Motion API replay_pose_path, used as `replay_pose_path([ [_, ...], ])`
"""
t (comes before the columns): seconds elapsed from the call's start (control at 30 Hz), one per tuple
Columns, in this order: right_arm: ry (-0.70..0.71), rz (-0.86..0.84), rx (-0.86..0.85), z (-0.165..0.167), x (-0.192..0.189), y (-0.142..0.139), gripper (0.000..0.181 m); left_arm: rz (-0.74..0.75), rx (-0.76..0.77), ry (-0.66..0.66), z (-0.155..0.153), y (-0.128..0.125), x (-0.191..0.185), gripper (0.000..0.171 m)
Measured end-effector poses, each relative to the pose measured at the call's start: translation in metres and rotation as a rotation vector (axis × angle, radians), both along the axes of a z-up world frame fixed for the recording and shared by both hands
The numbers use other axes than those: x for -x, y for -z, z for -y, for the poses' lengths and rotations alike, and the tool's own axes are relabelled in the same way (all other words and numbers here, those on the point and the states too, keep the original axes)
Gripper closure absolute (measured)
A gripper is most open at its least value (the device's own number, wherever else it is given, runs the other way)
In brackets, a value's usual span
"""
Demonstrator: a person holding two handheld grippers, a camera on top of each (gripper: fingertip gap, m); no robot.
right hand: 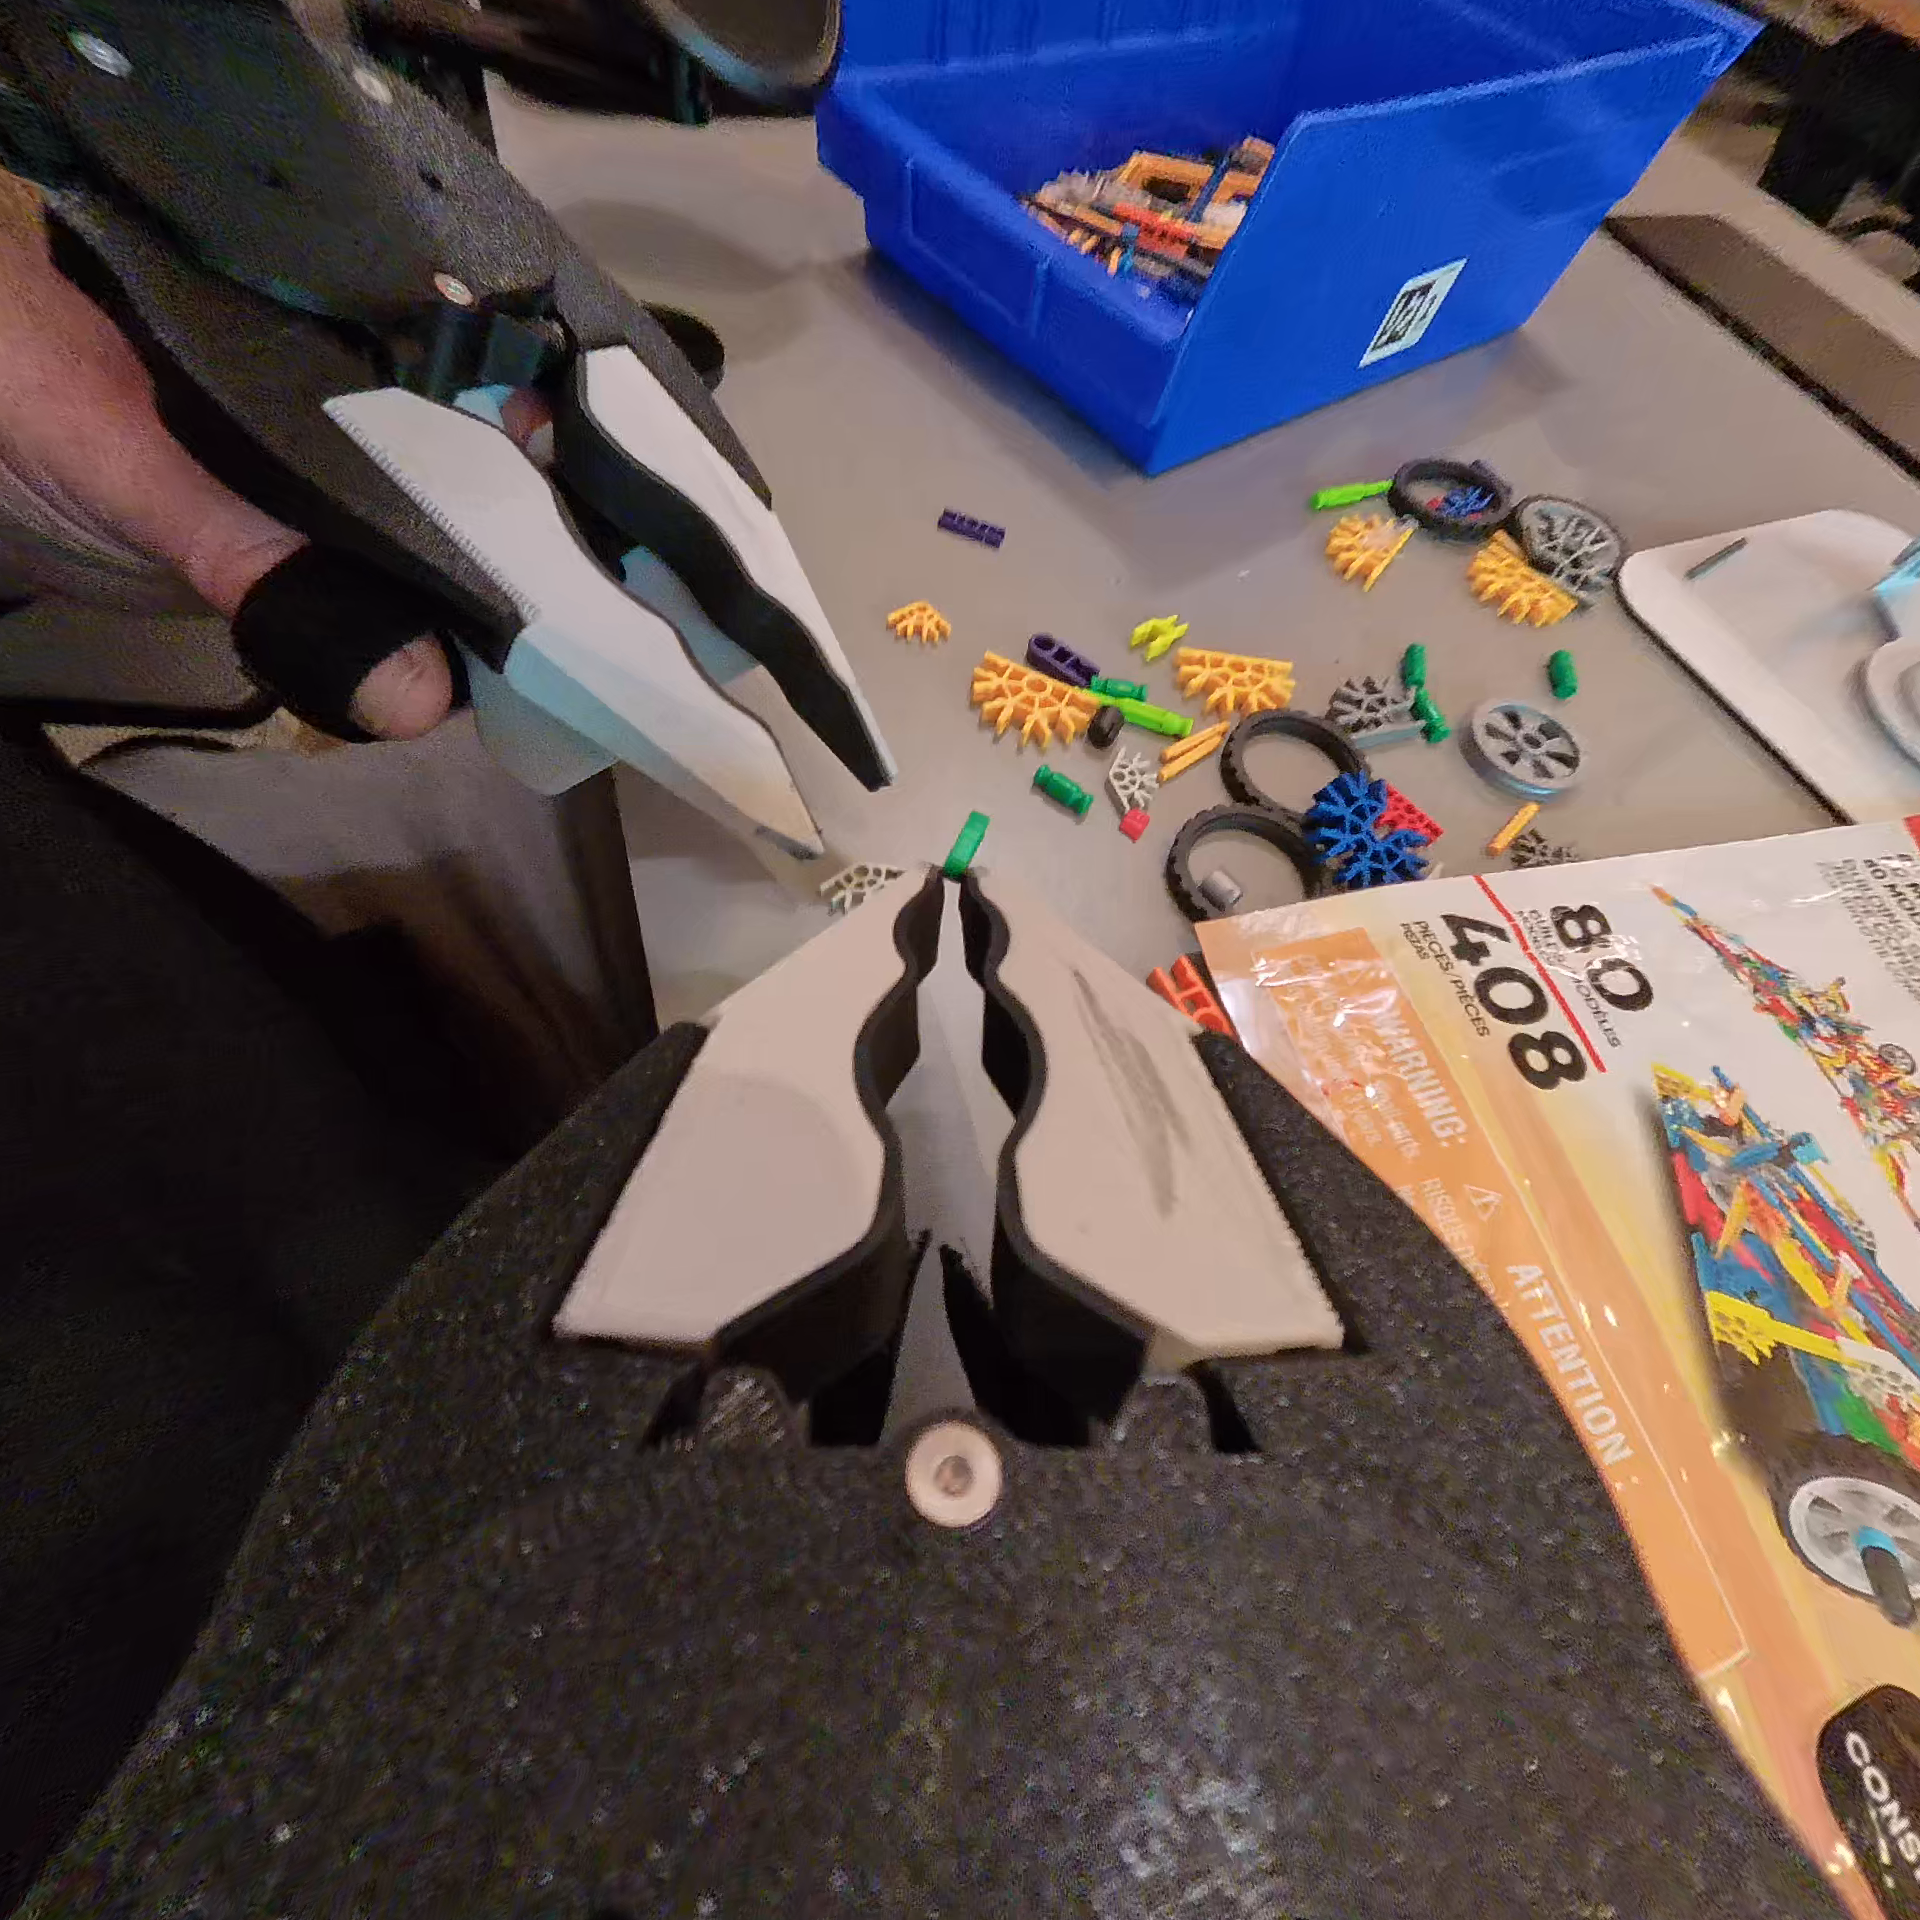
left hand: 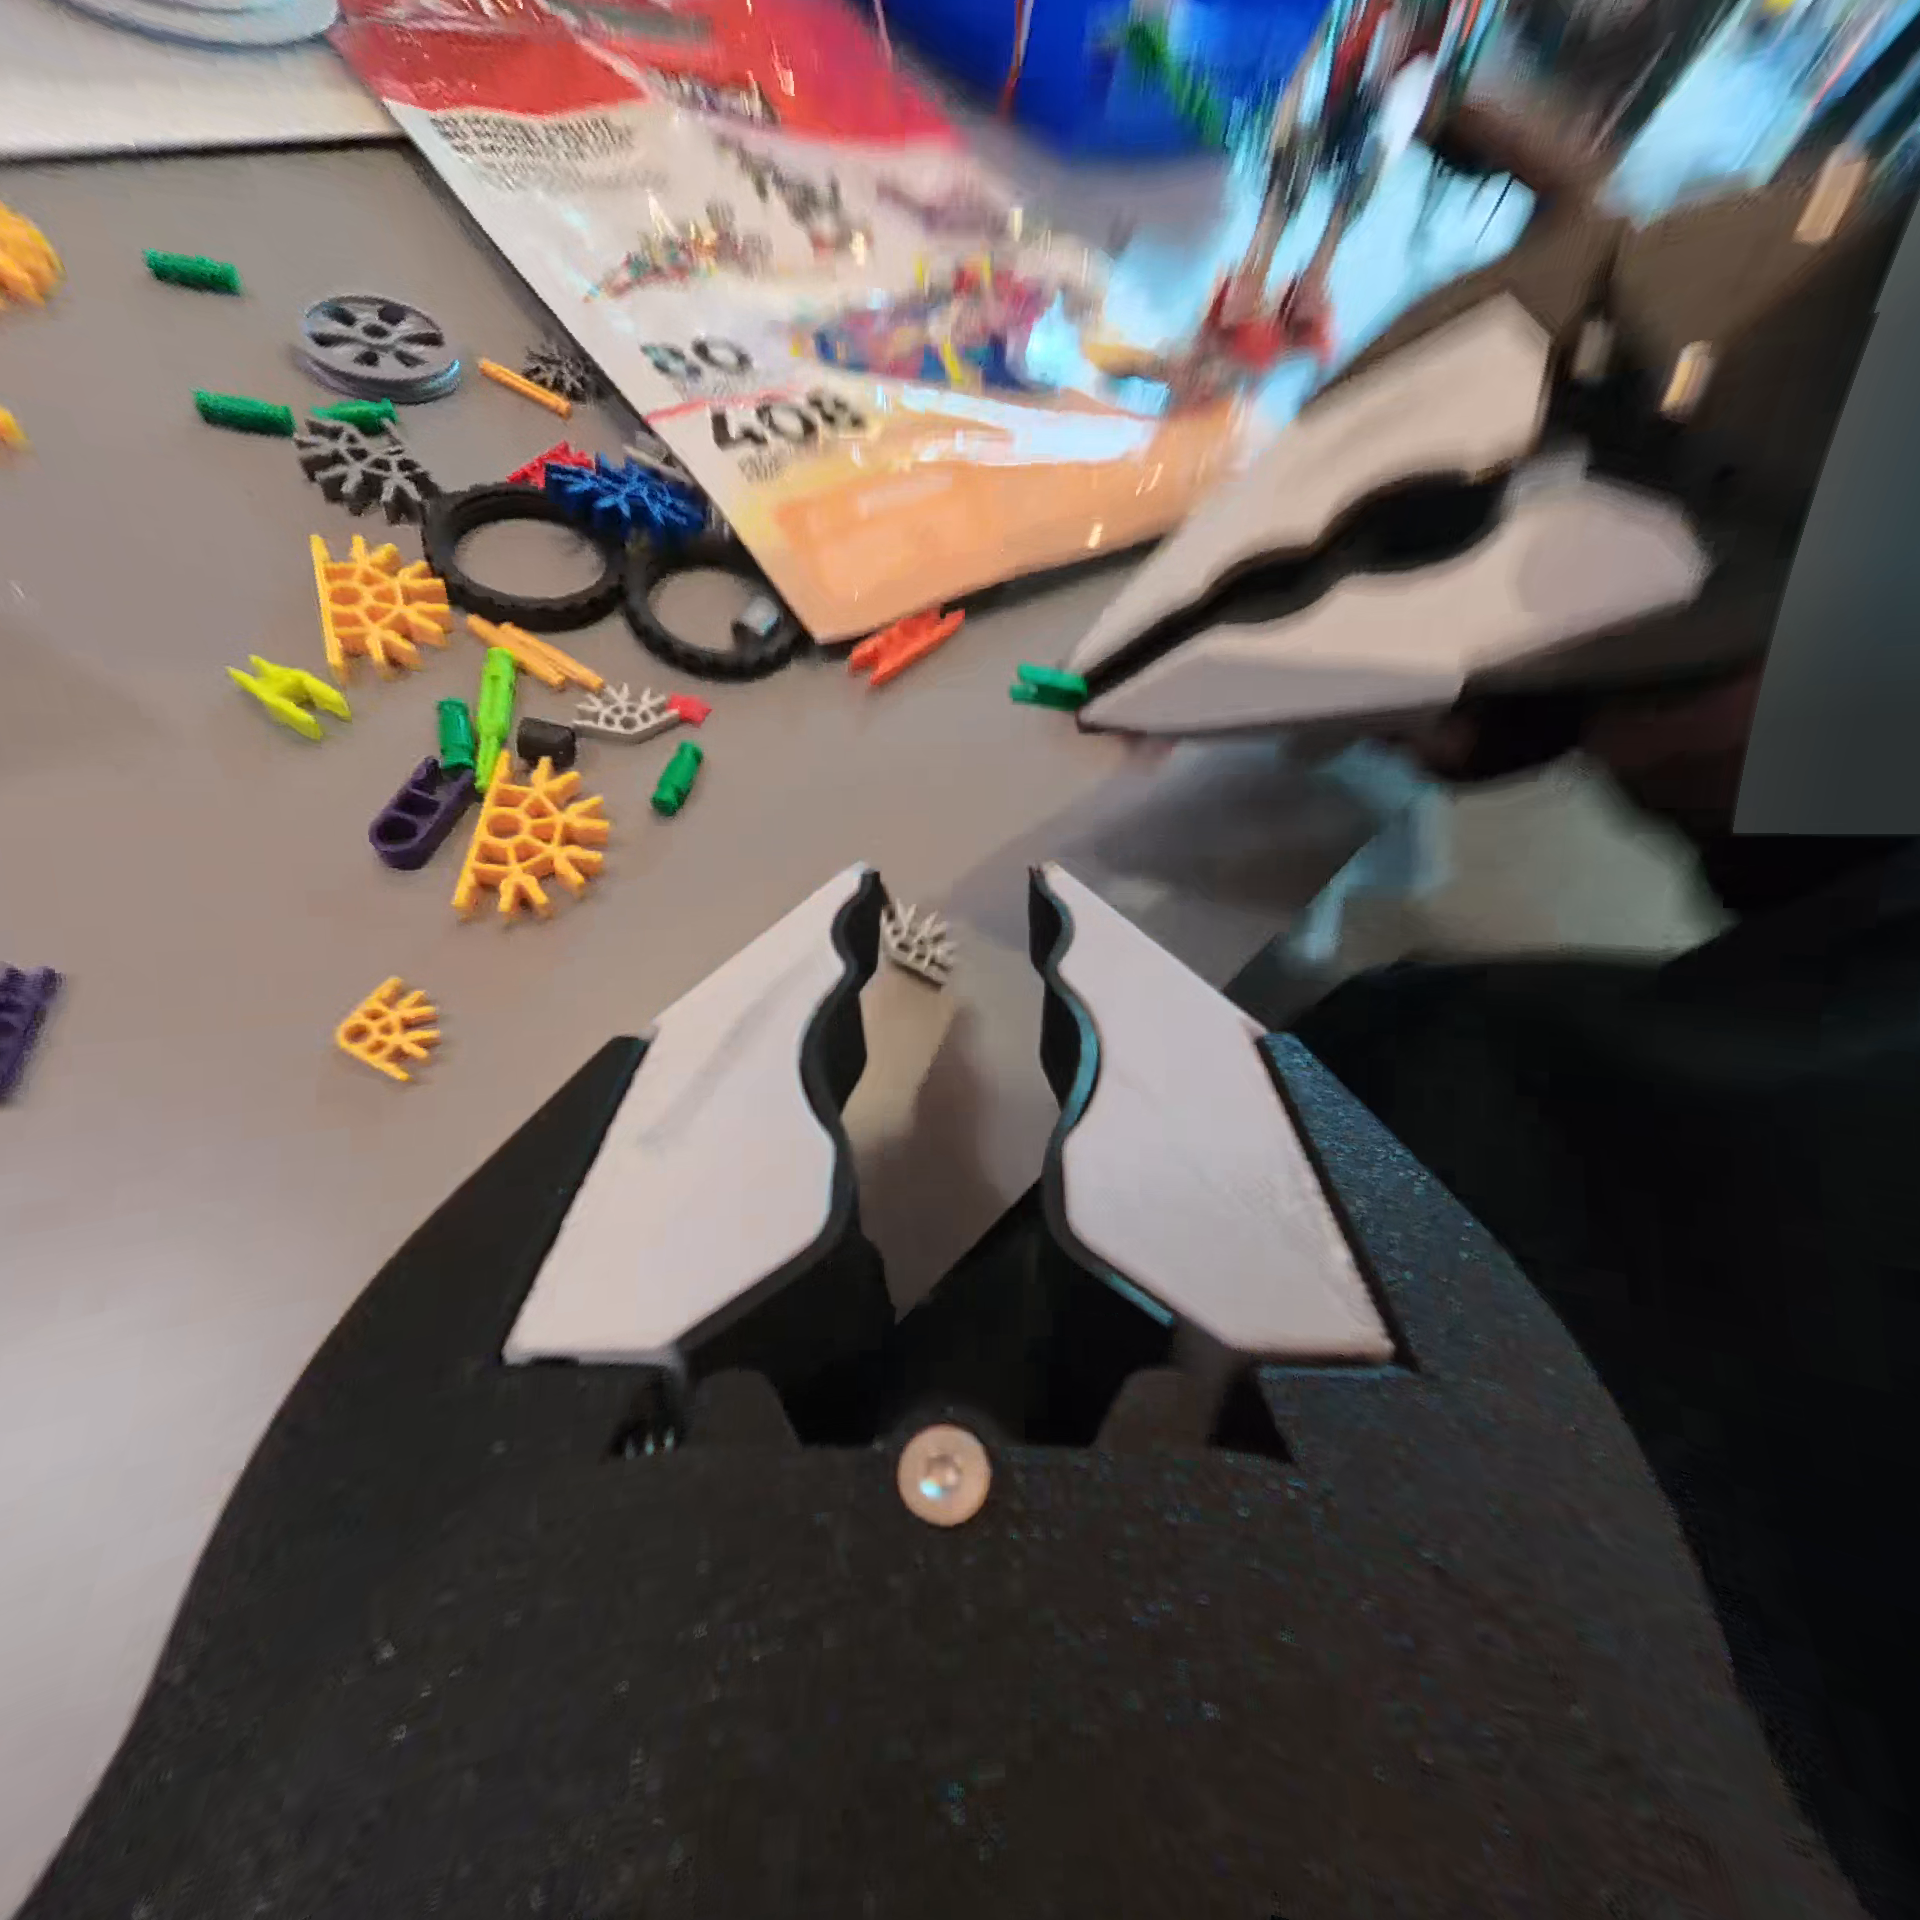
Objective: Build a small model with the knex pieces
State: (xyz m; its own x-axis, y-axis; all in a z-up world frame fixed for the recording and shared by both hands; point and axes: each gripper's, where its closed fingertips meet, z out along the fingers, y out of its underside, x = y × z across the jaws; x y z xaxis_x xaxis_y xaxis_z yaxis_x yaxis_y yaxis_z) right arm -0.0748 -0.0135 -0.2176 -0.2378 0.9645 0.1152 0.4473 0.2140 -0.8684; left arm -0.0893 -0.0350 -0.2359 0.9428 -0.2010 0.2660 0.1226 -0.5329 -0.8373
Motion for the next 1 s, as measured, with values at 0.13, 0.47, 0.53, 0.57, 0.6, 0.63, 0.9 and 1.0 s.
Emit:
replay_pose_path([
  [0.13, -0.018, 0.035, -0.004, 0.002, -0.001, 0.008, 0.18, -0.149, 0.047, 0.037, 0.001, 0.018, -0.006, 0.145],
  [0.47, 0.023, 0.019, 0.008, -0.004, -0.013, 0.007, 0.18, -0.256, 0.068, 0.052, -0.006, 0.027, -0.013, 0.161],
  [0.53, 0.029, 0.012, 0.009, -0.006, -0.015, 0.006, 0.18, -0.279, 0.065, 0.061, -0.008, 0.027, -0.016, 0.166],
  [0.57, 0.032, 0.009, 0.01, -0.007, -0.016, 0.005, 0.18, -0.285, 0.064, 0.066, -0.009, 0.027, -0.017, 0.169],
  [0.6, 0.036, 0.003, 0.01, -0.008, -0.018, 0.004, 0.18, -0.289, 0.064, 0.069, -0.011, 0.027, -0.019, 0.171],
  [0.63, 0.039, 0.0, 0.012, -0.009, -0.019, 0.004, 0.18, -0.292, 0.065, 0.071, -0.012, 0.027, -0.019, 0.171],
  [0.9, 0.083, -0.017, 0.024, -0.026, -0.031, 0.002, 0.18, -0.309, 0.061, 0.088, -0.023, 0.028, -0.023, 0.171],
  [1.0, 0.098, -0.026, 0.025, -0.032, -0.036, 0.0, 0.18, -0.318, 0.058, 0.095, -0.025, 0.028, -0.024, 0.163],
])
